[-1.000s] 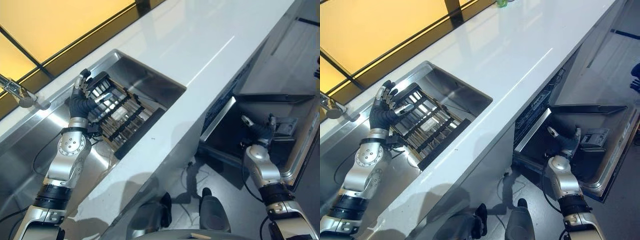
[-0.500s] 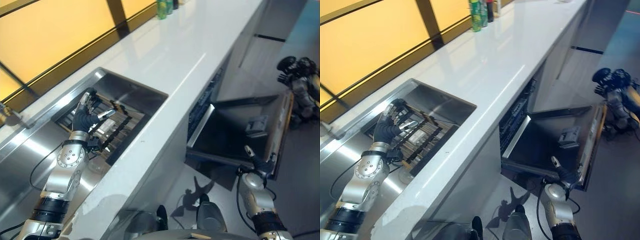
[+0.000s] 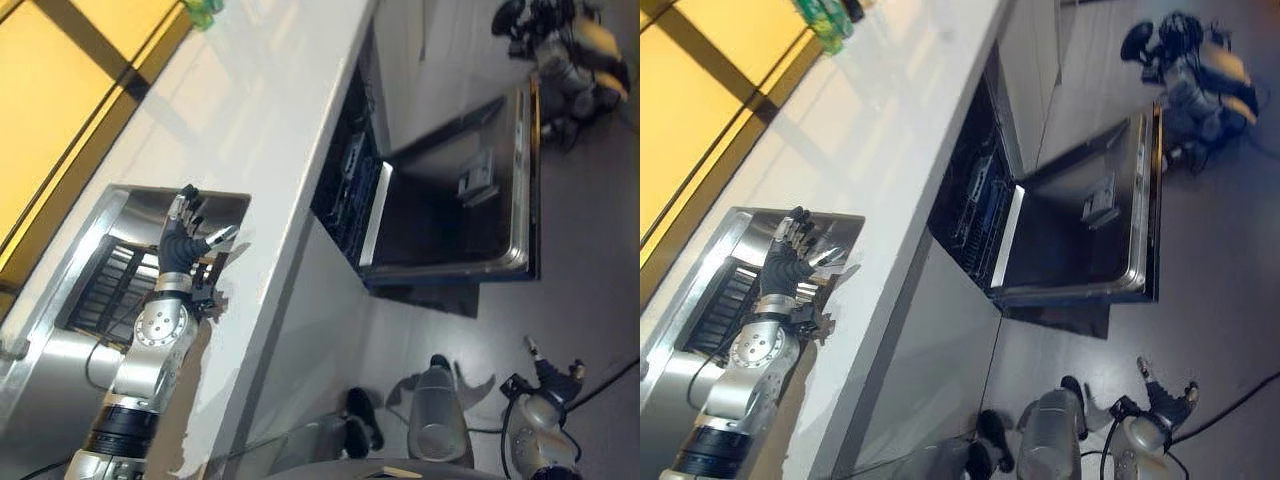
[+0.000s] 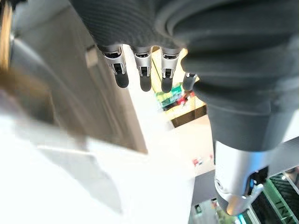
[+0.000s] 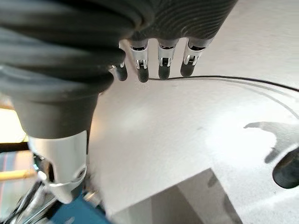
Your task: Pick up plates and place into dishwasher.
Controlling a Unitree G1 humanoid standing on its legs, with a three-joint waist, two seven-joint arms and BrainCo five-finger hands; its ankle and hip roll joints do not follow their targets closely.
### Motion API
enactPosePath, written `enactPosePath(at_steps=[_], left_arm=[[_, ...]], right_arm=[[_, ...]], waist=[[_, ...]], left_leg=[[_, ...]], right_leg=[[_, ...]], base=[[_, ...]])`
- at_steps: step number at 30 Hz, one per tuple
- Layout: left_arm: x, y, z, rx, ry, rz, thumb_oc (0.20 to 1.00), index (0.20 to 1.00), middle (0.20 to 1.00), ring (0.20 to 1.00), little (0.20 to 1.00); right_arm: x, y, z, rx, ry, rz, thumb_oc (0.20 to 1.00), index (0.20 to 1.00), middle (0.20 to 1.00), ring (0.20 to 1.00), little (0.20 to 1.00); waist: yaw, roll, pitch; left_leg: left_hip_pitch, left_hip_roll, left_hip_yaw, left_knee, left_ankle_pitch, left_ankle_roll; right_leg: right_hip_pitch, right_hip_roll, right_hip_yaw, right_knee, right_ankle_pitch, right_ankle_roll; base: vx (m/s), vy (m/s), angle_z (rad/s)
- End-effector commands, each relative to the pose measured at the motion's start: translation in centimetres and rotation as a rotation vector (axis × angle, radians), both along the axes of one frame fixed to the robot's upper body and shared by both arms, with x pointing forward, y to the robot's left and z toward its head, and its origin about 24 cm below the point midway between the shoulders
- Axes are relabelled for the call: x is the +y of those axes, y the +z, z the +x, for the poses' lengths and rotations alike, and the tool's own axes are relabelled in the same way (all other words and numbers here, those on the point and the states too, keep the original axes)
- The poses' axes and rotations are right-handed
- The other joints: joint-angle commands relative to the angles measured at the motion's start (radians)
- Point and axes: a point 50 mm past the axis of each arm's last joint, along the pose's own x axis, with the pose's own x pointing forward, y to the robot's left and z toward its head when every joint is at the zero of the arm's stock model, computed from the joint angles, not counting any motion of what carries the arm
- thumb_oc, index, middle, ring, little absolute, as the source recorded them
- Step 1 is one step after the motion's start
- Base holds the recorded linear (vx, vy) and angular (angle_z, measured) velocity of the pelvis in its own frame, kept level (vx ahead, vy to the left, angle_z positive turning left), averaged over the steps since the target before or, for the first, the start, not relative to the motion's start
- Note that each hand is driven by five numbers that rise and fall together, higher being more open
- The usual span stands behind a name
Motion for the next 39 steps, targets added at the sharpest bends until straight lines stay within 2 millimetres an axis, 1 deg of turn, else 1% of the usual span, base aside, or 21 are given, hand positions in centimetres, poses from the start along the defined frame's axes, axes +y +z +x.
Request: enactPosePath(at_steps=[1, 3, 4, 7, 9, 10, 12, 14, 16, 20, 22, 23, 25, 27, 29, 32, 33, 34, 35, 37, 39], left_arm=[[0.0, 2.7, -0.1, -0.185, 0.051, -0.019, 1.0, 1.0, 1.0, 1.0, 1.0], [-0.2, 2.6, -0.2, -0.19, 0.052, -0.03, 1.0, 1.0, 1.0, 1.0, 1.0], [-0.4, 2.6, -0.4, -0.194, 0.051, -0.038, 1.0, 1.0, 1.0, 1.0, 1.0], [-0.8, 2.5, -0.6, -0.2, 0.046, -0.042, 1.0, 1.0, 1.0, 1.0, 1.0], [-1.1, 2.3, -0.7, -0.198, 0.045, -0.046, 1.0, 1.0, 1.0, 1.0, 1.0], [-1.1, 2.3, -0.7, -0.194, 0.047, -0.048, 1.0, 1.0, 1.0, 1.0, 1.0], [-1.2, 2.3, -0.7, -0.192, 0.051, -0.048, 1.0, 1.0, 1.0, 1.0, 1.0], [-1.2, 2.5, -0.7, -0.197, 0.058, -0.047, 1.0, 1.0, 1.0, 1.0, 1.0], [-1.1, 2.8, -0.6, -0.201, 0.054, -0.042, 1.0, 1.0, 1.0, 1.0, 1.0], [-1.2, 2.8, -0.6, -0.183, 0.038, -0.044, 1.0, 1.0, 1.0, 1.0, 1.0], [-1.2, 2.7, -0.7, -0.174, 0.02, -0.048, 1.0, 1.0, 1.0, 1.0, 1.0], [-1.2, 2.7, -0.8, -0.175, 0.013, -0.044, 1.0, 1.0, 1.0, 1.0, 1.0], [-1.4, 3.0, -1.1, -0.191, -0.01, -0.023, 1.0, 1.0, 1.0, 1.0, 1.0], [-1.5, 3.5, -1.2, -0.206, -0.02, -0.02, 1.0, 1.0, 1.0, 1.0, 1.0], [-1.6, 3.8, -1.1, -0.204, -0.029, -0.026, 1.0, 1.0, 1.0, 1.0, 1.0], [-1.2, 3.7, -1.0, -0.199, -0.022, -0.04, 1.0, 1.0, 1.0, 1.0, 1.0], [-1.1, 3.7, -1.0, -0.2, -0.02, -0.041, 1.0, 1.0, 1.0, 1.0, 1.0], [-0.9, 3.8, -1.0, -0.208, -0.017, -0.044, 1.0, 1.0, 1.0, 1.0, 1.0], [-0.8, 3.9, -1.0, -0.21, -0.017, -0.044, 1.0, 1.0, 1.0, 1.0, 1.0], [-0.5, 4.1, -0.8, -0.218, -0.021, -0.044, 1.0, 1.0, 1.0, 1.0, 1.0], [0.0, 4.4, -0.6, -0.219, -0.021, -0.047, 1.0, 1.0, 1.0, 1.0, 1.0]], right_arm=[[-1.0, 2.7, 2.2, -0.224, -0.019, -0.031, 1.0, 1.0, 1.0, 1.0, 1.0], [-1.0, 3.6, 3.6, -0.305, 0.022, -0.015, 1.0, 1.0, 1.0, 1.0, 1.0], [-0.9, 4.5, 4.8, -0.368, 0.053, -0.007, 1.0, 1.0, 1.0, 1.0, 1.0], [-0.5, 7.2, 7.1, -0.517, 0.134, -0.045, 1.0, 1.0, 1.0, 1.0, 1.0], [-0.2, 8.9, 8.3, -0.621, 0.211, -0.064, 1.0, 1.0, 1.0, 1.0, 1.0], [-0.1, 9.5, 8.8, -0.657, 0.238, -0.067, 1.0, 1.0, 1.0, 1.0, 1.0], [-0.4, 10.8, 9.6, -0.701, 0.251, -0.096, 1.0, 1.0, 1.0, 1.0, 1.0], [-1.0, 12.1, 10.1, -0.751, 0.248, -0.129, 1.0, 1.0, 1.0, 1.0, 1.0], [-1.9, 14.0, 10.9, -0.801, 0.215, -0.166, 1.0, 1.0, 1.0, 1.0, 1.0], [-3.2, 18.1, 12.5, -0.871, 0.096, -0.217, 1.0, 1.0, 1.0, 1.0, 1.0], [-4.0, 19.7, 12.9, -0.896, 0.029, -0.207, 1.0, 1.0, 1.0, 1.0, 1.0], [-4.2, 20.0, 13.0, -0.893, 0.02, -0.202, 1.0, 1.0, 1.0, 1.0, 1.0], [-4.7, 22.0, 13.5, -0.91, 0.021, -0.213, 1.0, 1.0, 1.0, 1.0, 1.0], [-4.5, 23.7, 14.0, -0.95, 0.054, -0.216, 1.0, 1.0, 1.0, 1.0, 1.0], [-3.4, 25.9, 15.0, -1.035, 0.16, -0.207, 1.0, 1.0, 1.0, 1.0, 1.0], [-1.1, 27.9, 15.7, -1.141, 0.337, -0.21, 1.0, 1.0, 1.0, 1.0, 1.0], [-0.7, 28.1, 15.8, -1.156, 0.377, -0.214, 1.0, 1.0, 1.0, 1.0, 1.0], [0.4, 28.7, 16.0, -1.178, 0.469, -0.224, 1.0, 1.0, 1.0, 1.0, 1.0], [0.7, 28.9, 16.1, -1.184, 0.501, -0.225, 1.0, 1.0, 1.0, 1.0, 1.0], [2.1, 29.3, 16.3, -1.191, 0.638, -0.227, 1.0, 1.0, 1.0, 1.0, 1.0], [4.3, 29.3, 16.8, -1.145, 0.817, -0.227, 1.0, 1.0, 1.0, 1.0, 1.0]], waist=[[-0.013, 0.048, 0.069], [-0.008, 0.064, 0.087], [-0.004, 0.075, 0.101], [0.003, 0.093, 0.124], [0.005, 0.104, 0.136], [0.007, 0.111, 0.138], [0.006, 0.118, 0.147], [0.006, 0.122, 0.154], [0.009, 0.13, 0.161], [0.018, 0.15, 0.166], [0.022, 0.162, 0.166], [0.024, 0.164, 0.167], [0.036, 0.172, 0.167], [0.044, 0.177, 0.167], [0.054, 0.181, 0.165], [0.058, 0.179, 0.166], [0.057, 0.177, 0.166], [0.058, 0.174, 0.166], [0.059, 0.173, 0.166], [0.061, 0.167, 0.166], [0.064, 0.155, 0.162]], left_leg=[[-0.107, -0.04, -0.012, 0.231, -0.106, 0.028], [-0.14, -0.043, -0.009, 0.269, -0.119, 0.024], [-0.164, -0.042, -0.004, 0.296, -0.126, 0.022], [-0.228, -0.038, 0.012, 0.363, -0.148, 0.02], [-0.271, -0.036, 0.021, 0.406, -0.158, 0.02], [-0.285, -0.037, 0.016, 0.437, -0.189, 0.01], [-0.322, -0.032, 0.027, 0.48, -0.199, 0.008], [-0.361, -0.032, 0.031, 0.521, -0.21, 0.008], [-0.398, -0.031, 0.035, 0.558, -0.218, 0.008], [-0.432, -0.033, 0.032, 0.595, -0.227, 0.008], [-0.444, -0.032, 0.034, 0.601, -0.224, 0.006], [-0.446, -0.032, 0.034, 0.602, -0.224, 0.006], [-0.454, -0.035, 0.03, 0.607, -0.221, 0.009], [-0.462, -0.038, 0.026, 0.61, -0.219, 0.013], [-0.467, -0.04, 0.022, 0.608, -0.215, 0.013], [-0.468, -0.038, 0.018, 0.593, -0.207, 0.014], [-0.467, -0.037, 0.017, 0.588, -0.205, 0.014], [-0.465, -0.036, 0.015, 0.577, -0.2, 0.015], [-0.464, -0.036, 0.014, 0.573, -0.199, 0.015], [-0.46, -0.034, 0.01, 0.559, -0.189, 0.014], [-0.452, -0.033, 0.004, 0.538, -0.178, 0.011]], right_leg=[[-0.038, -0.023, 0.011, 0.03, 0.041, -0.034], [-0.072, -0.031, 0.012, 0.064, 0.025, -0.041], [-0.099, -0.032, 0.012, 0.097, 0.009, -0.047], [-0.169, -0.025, 0.017, 0.173, -0.028, -0.057], [-0.218, -0.021, 0.019, 0.23, -0.049, -0.065], [-0.234, -0.018, 0.025, 0.269, -0.09, -0.061], [-0.273, -0.015, 0.029, 0.312, -0.106, -0.065], [-0.307, -0.013, 0.03, 0.344, -0.118, -0.069], [-0.343, -0.012, 0.033, 0.384, -0.129, -0.075], [-0.381, -0.013, 0.037, 0.436, -0.148, -0.084], [-0.395, -0.015, 0.04, 0.45, -0.152, -0.087], [-0.398, -0.015, 0.041, 0.452, -0.153, -0.087], [-0.403, -0.019, 0.04, 0.458, -0.152, -0.09], [-0.413, -0.023, 0.036, 0.467, -0.154, -0.092], [-0.417, -0.025, 0.034, 0.469, -0.155, -0.095], [-0.422, -0.022, 0.031, 0.462, -0.152, -0.095], [-0.421, -0.022, 0.031, 0.459, -0.151, -0.095], [-0.42, -0.02, 0.029, 0.449, -0.147, -0.094], [-0.419, -0.02, 0.029, 0.445, -0.146, -0.093], [-0.414, -0.016, 0.027, 0.43, -0.137, -0.092], [-0.403, -0.011, 0.023, 0.408, -0.127, -0.089]], base=[[-0.06, 0.009, 0.12], [-0.04, -0.024, 0.11], [-0.03, -0.043, 0.06], [-0.05, -0.065, 0.05], [0.03, -0.075, 0.09], [0.1, -0.07, 0.09], [0.06, -0.094, 0.08], [-0.01, -0.111, 0.11], [-0.02, -0.102, 0.12], [0.04, -0.051, 0.04], [0.04, -0.014, -0.02], [0.02, -0.021, -0.03], [-0.02, -0.033, -0.04], [-0.04, -0.023, -0.01], [-0.04, -0.01, 0.02], [-0.04, 0.006, 0.05], [-0.05, 0.019, 0.05], [-0.04, 0.016, 0.02], [-0.05, 0.019, -0.02], [-0.04, 0.015, -0.03], [-0.04, 0.022, -0.06]])
